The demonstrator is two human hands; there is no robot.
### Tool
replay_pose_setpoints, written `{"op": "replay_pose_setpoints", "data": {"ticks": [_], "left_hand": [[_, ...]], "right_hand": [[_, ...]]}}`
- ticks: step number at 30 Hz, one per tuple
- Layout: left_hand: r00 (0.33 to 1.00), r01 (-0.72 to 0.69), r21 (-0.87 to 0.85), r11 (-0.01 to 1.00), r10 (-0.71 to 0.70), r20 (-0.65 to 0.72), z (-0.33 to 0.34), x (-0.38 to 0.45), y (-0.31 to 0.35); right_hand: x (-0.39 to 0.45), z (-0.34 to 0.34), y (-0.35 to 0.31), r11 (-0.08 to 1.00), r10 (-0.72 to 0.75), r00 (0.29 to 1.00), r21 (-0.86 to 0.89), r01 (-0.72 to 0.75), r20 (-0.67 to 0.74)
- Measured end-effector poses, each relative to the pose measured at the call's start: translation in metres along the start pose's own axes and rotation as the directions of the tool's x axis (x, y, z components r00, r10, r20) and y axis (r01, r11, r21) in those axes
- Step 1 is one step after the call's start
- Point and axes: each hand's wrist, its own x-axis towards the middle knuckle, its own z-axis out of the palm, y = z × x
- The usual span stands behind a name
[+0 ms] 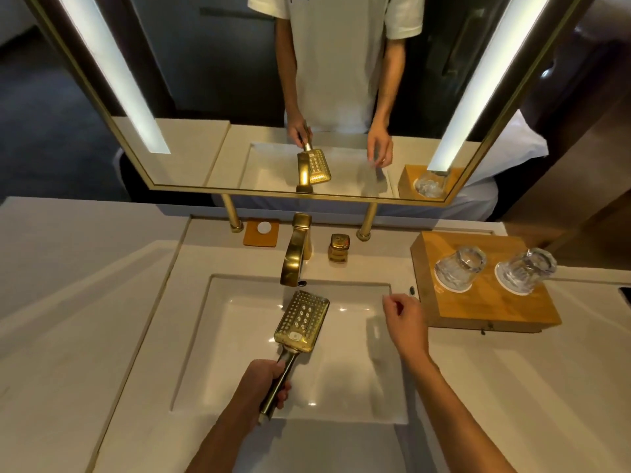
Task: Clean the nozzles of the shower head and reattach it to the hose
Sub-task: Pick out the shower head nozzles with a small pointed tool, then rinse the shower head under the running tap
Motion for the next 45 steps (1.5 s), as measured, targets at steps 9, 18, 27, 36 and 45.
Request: {"op": "replay_pose_setpoints", "data": {"ticks": [9, 18, 27, 36, 45], "left_hand": [[0.996, -0.079, 0.029, 0.996, 0.08, -0.042, -0.046, 0.014, -0.004], [0.999, -0.047, 0.012, 0.999, 0.047, 0.003, -0.062, 0.043, 0.005], [0.995, -0.067, 0.09, 0.994, 0.059, 0.086, -0.069, 0.059, 0.012], [0.994, -0.07, 0.105, 0.992, 0.061, 0.088, -0.066, 0.067, 0.012], [0.988, -0.075, 0.136, 0.988, 0.056, 0.141, -0.066, 0.083, 0.012]], "right_hand": [[0.097, 0.076, -0.113, 0.987, -0.11, 0.975, -0.093, 0.129, 0.192], [0.144, 0.121, -0.123, 0.701, 0.065, 0.917, -0.672, 0.238, 0.394], [0.152, 0.125, -0.112, 0.647, 0.066, 0.904, -0.708, 0.283, 0.421], [0.159, 0.115, -0.106, 0.584, 0.011, 0.845, -0.689, 0.429, 0.535], [0.162, 0.113, -0.105, 0.579, 0.005, 0.825, -0.674, 0.458, 0.564]]}}
